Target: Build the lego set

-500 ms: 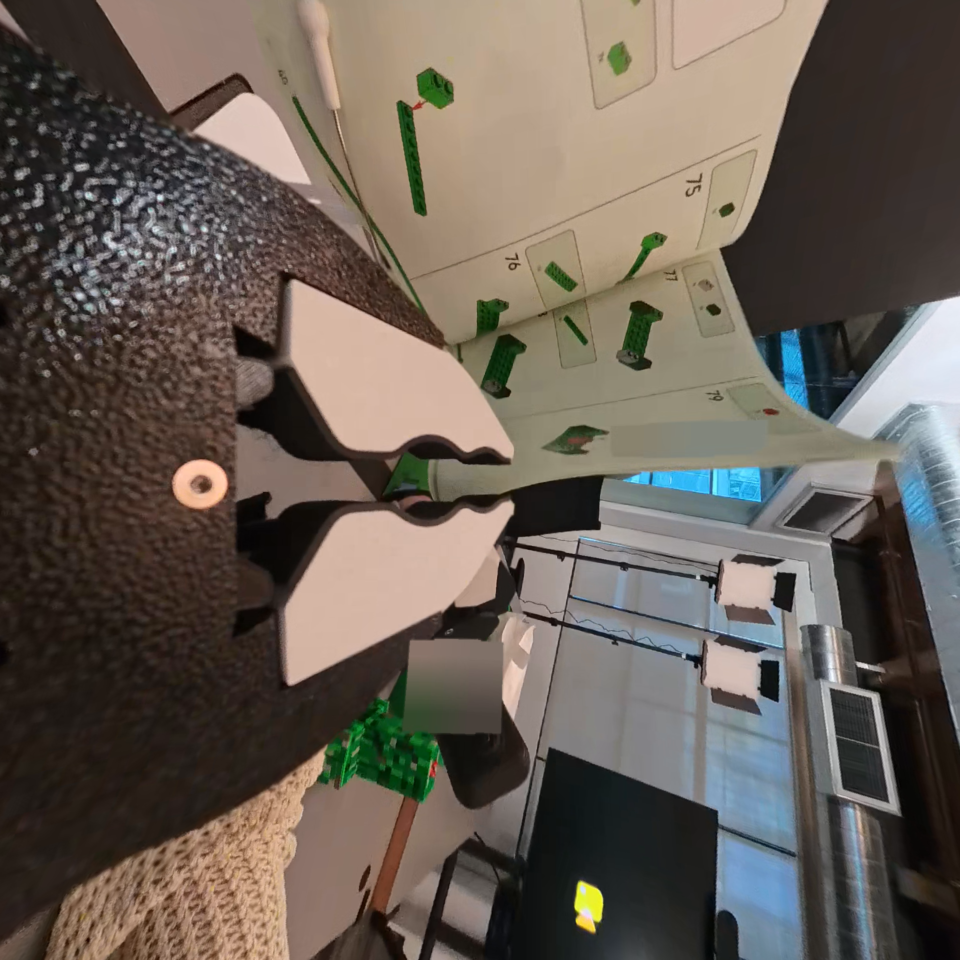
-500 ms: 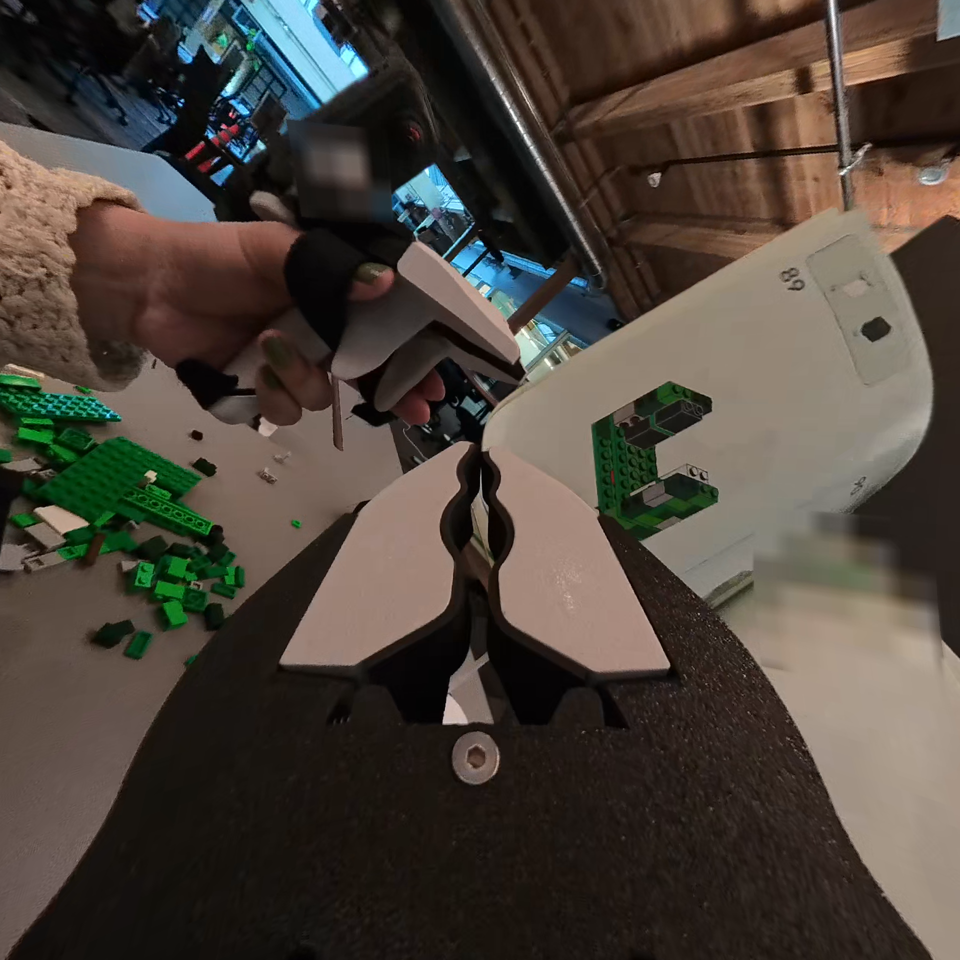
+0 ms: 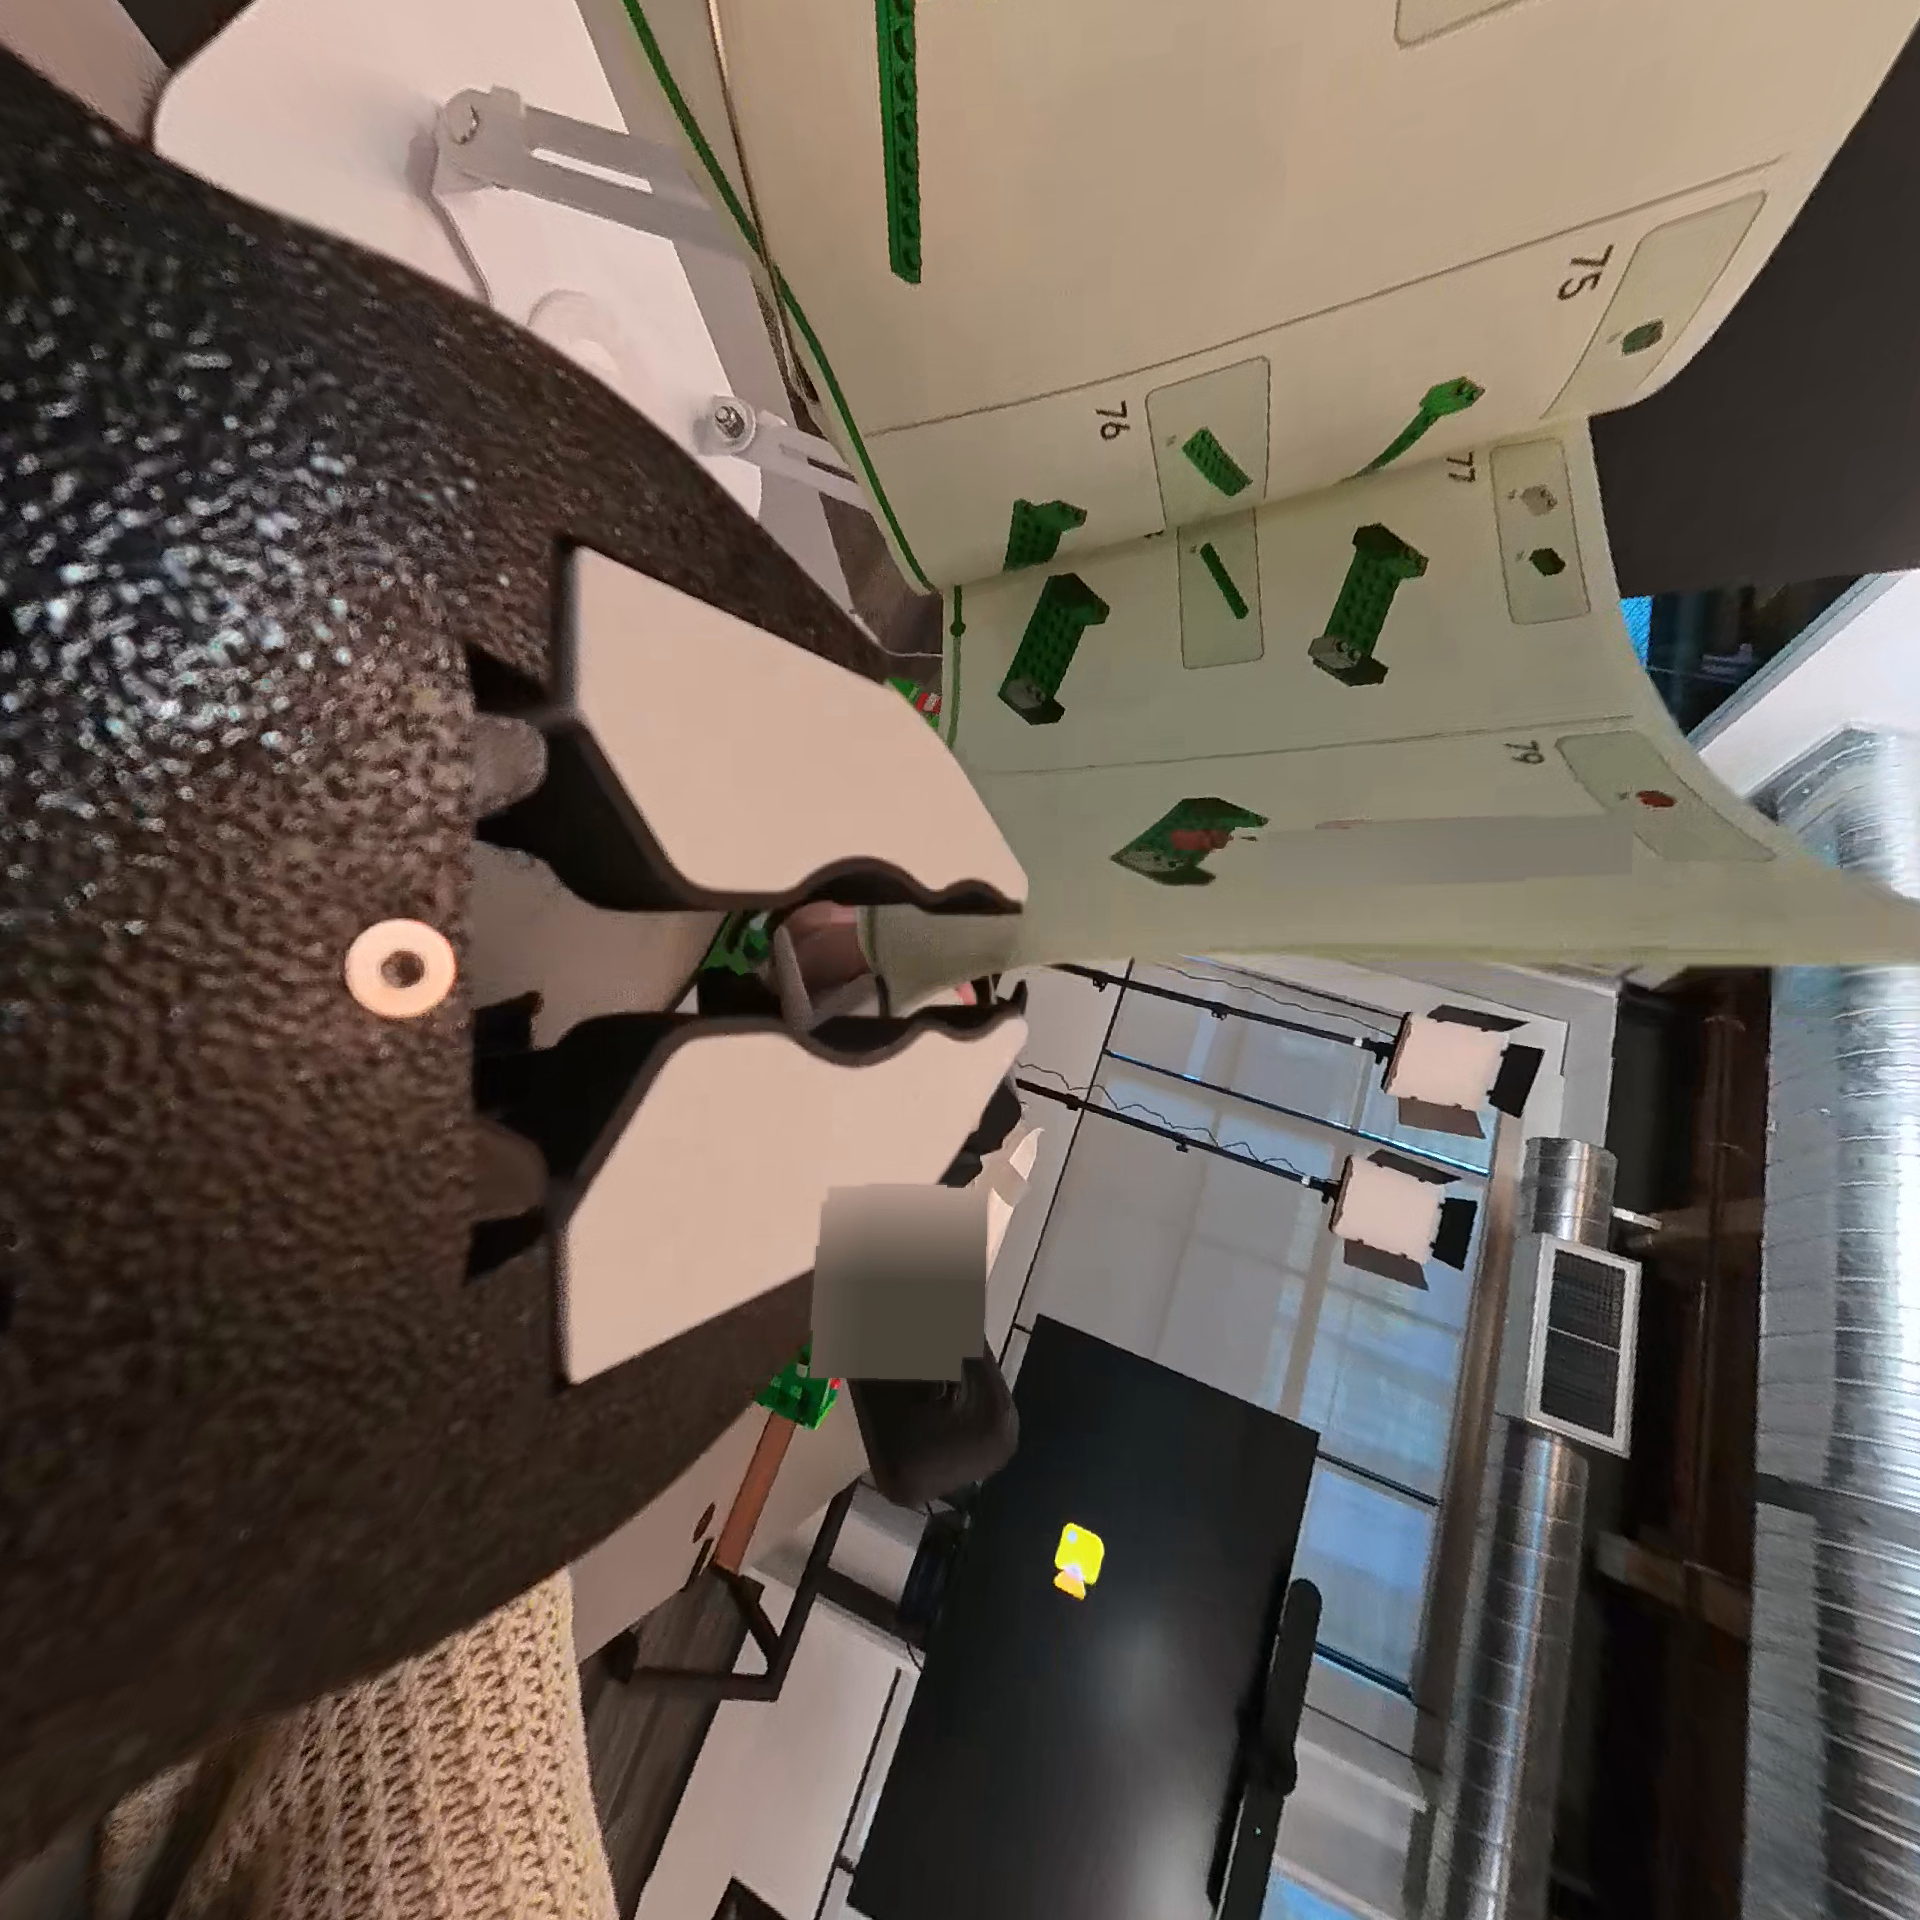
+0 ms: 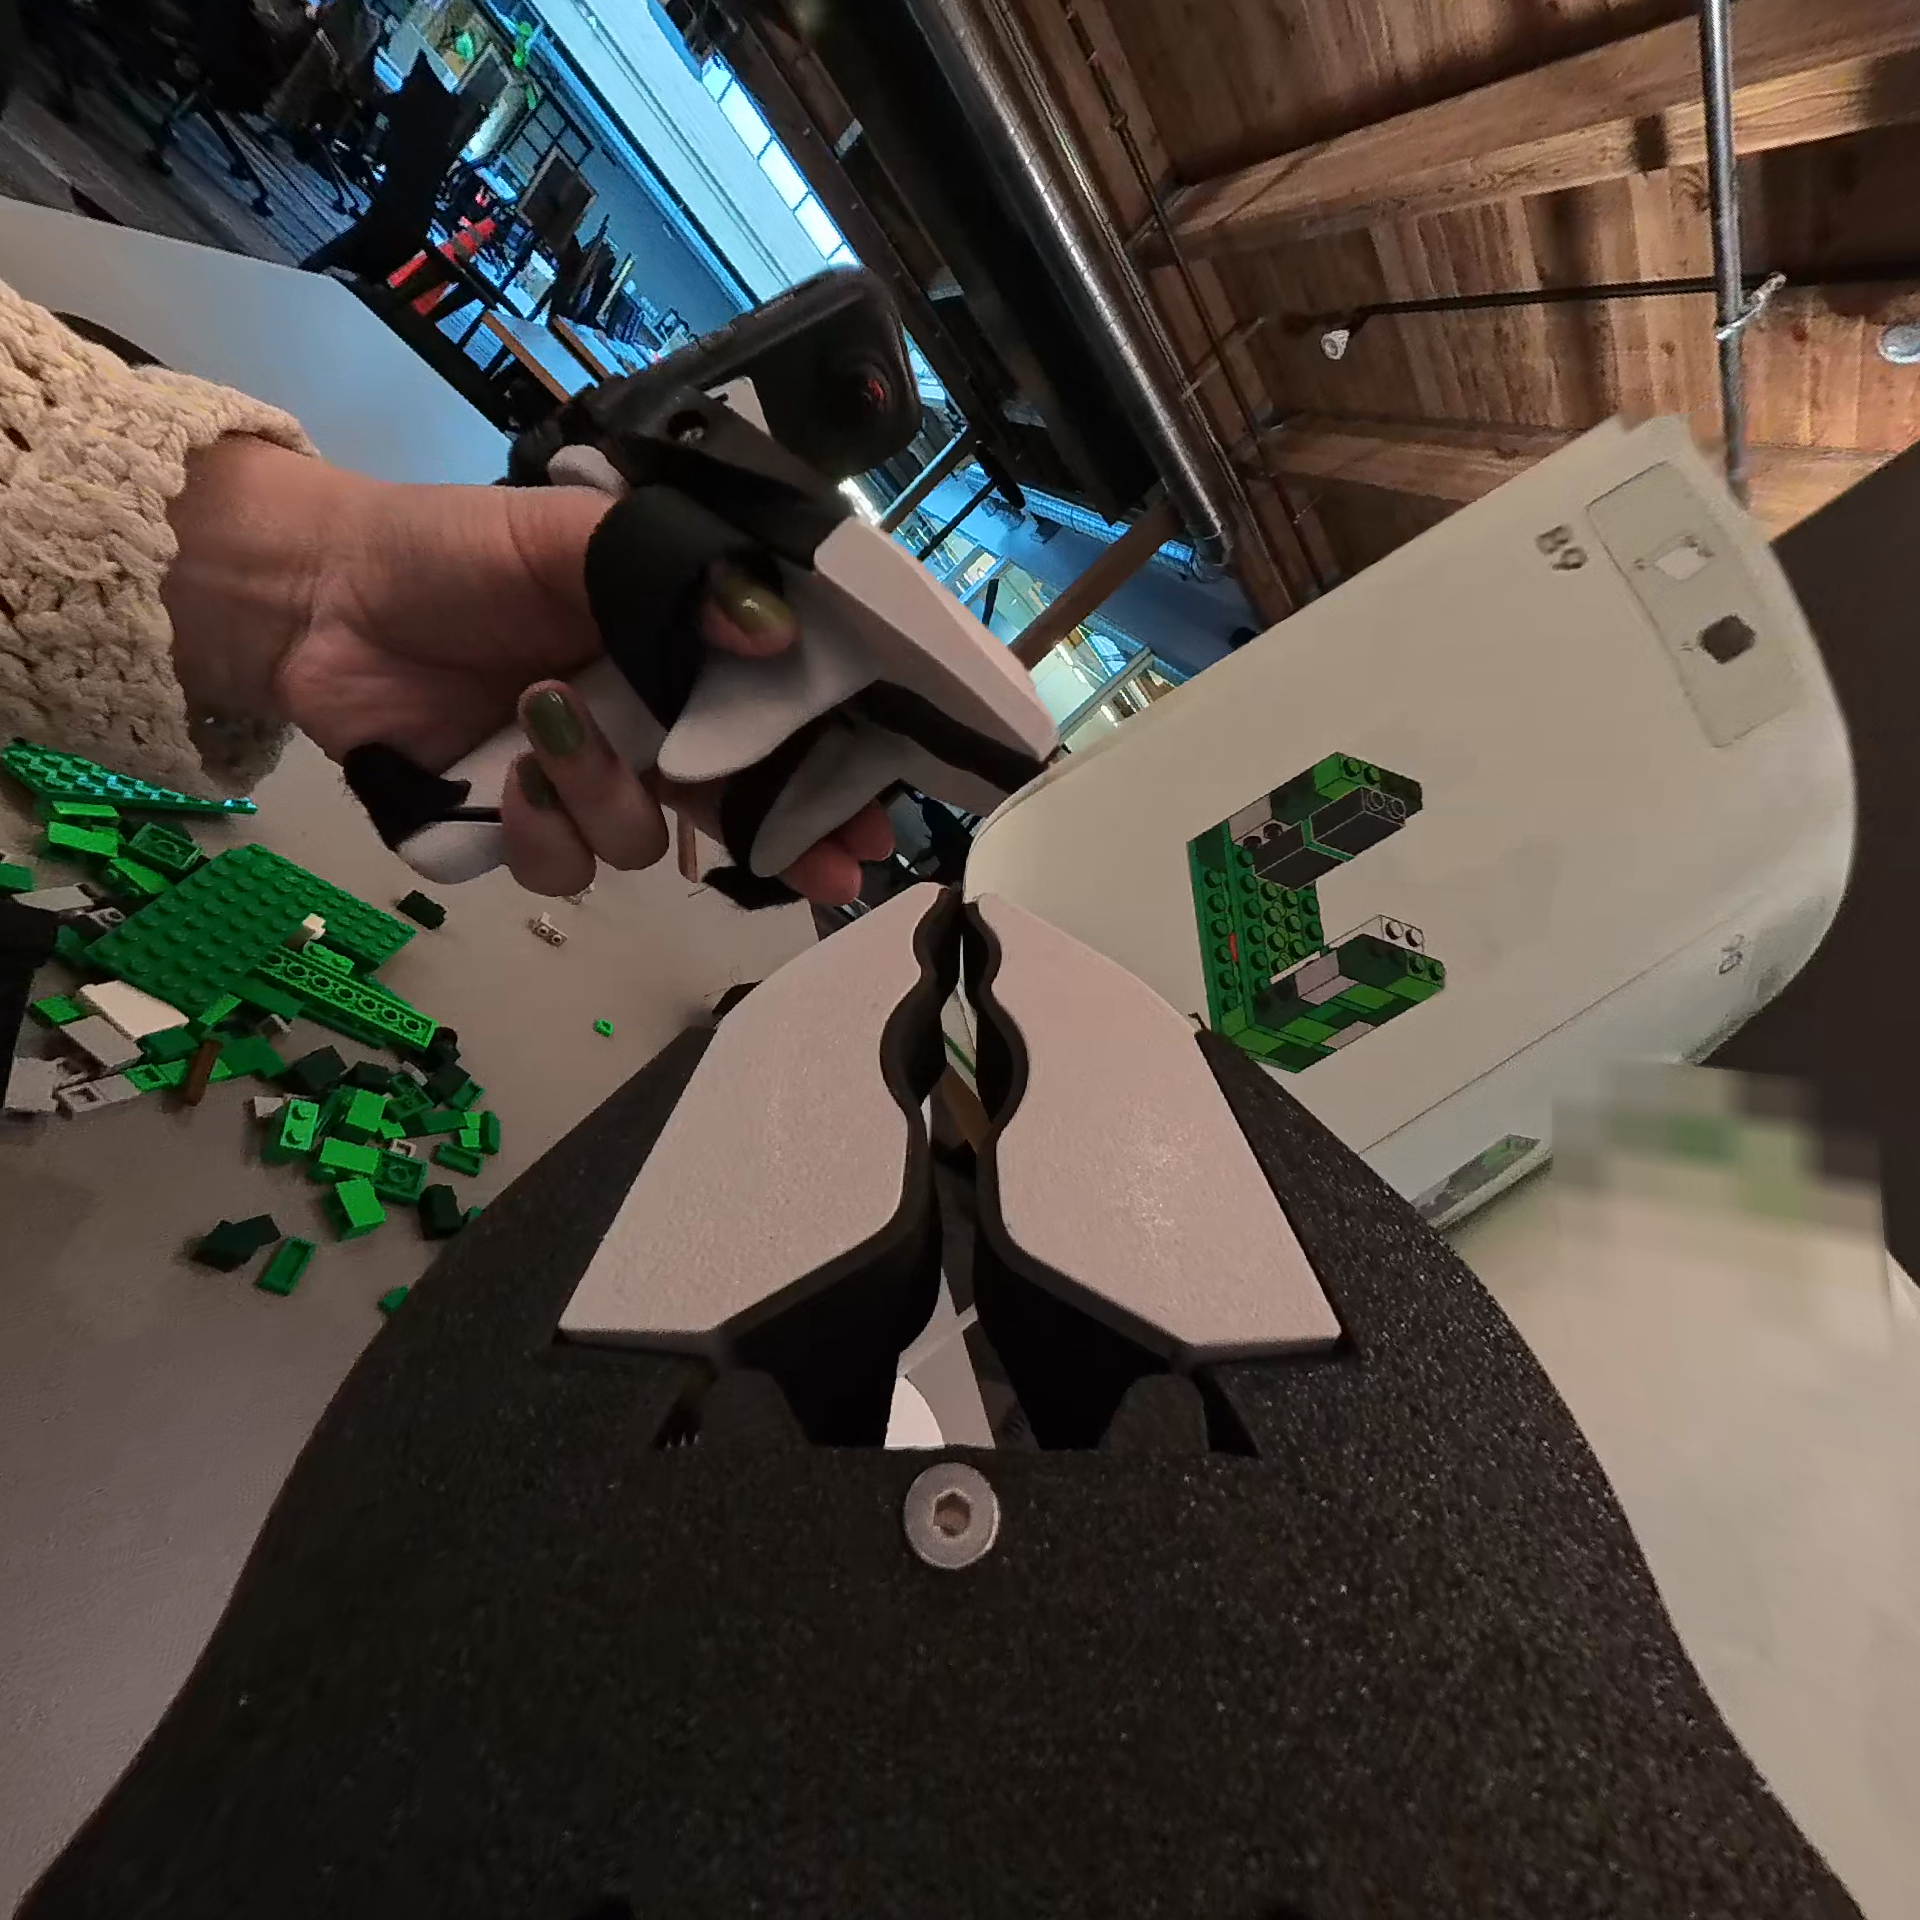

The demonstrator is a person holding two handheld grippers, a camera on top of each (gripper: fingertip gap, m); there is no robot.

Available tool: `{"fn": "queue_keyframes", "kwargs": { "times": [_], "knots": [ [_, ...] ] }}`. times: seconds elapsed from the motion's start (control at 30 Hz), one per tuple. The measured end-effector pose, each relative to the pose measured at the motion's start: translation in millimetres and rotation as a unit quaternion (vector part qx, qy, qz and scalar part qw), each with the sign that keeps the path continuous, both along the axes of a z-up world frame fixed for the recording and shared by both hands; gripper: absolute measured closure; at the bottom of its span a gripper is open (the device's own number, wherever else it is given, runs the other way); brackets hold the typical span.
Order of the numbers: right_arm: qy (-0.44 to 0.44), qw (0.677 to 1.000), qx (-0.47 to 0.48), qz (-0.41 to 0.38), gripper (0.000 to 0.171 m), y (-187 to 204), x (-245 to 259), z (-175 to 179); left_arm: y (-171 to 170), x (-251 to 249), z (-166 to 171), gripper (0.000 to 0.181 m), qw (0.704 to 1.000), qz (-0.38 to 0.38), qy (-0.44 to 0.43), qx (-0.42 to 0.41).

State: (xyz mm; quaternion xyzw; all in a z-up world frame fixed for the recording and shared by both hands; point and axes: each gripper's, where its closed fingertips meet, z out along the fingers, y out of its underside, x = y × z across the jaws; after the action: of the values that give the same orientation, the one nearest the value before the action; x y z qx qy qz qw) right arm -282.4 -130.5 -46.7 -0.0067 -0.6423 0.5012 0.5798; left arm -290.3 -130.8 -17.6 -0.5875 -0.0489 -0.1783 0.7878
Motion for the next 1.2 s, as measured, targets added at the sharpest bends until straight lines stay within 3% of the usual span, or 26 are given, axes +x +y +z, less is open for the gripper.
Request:
{"fn": "queue_keyframes", "kwargs": {
  "times": [0.1, 0.37, 0.63, 0.87, 1.07, 1.2],
  "knots": [
    [-0.002, 1.0, 0.003, 0.0, 0.171, -1, -1, -1, -2, -4, 3, 0.164, 1.0, 0.021, 0.007, 0.008],
    [-0.005, 1.0, 0.004, 0.005, 0.171, -2, -1, -3, -6, -4, 6, 0.181, 0.999, 0.023, 0.013, 0.018],
    [-0.002, 1.0, -0.001, 0.003, 0.171, 0, 0, -2, -4, -7, 4, 0.181, 0.999, 0.039, 0.02, 0.011],
    [0.069, 0.995, -0.07, -0.014, 0.13, 19, 11, 28, 6, -8, 1, 0.181, 0.997, 0.066, 0.025, 0.016],
    [-0.028, 0.995, -0.082, -0.046, 0.108, 37, 1, 30, 26, 0, -10, 0.181, 0.994, 0.096, 0.043, 0.005],
    [-0.041, 0.99, -0.062, -0.118, 0.106, 54, -10, 27, 30, 2, -13, 0.181, 0.992, 0.111, 0.067, -0.006]
  ]
}}
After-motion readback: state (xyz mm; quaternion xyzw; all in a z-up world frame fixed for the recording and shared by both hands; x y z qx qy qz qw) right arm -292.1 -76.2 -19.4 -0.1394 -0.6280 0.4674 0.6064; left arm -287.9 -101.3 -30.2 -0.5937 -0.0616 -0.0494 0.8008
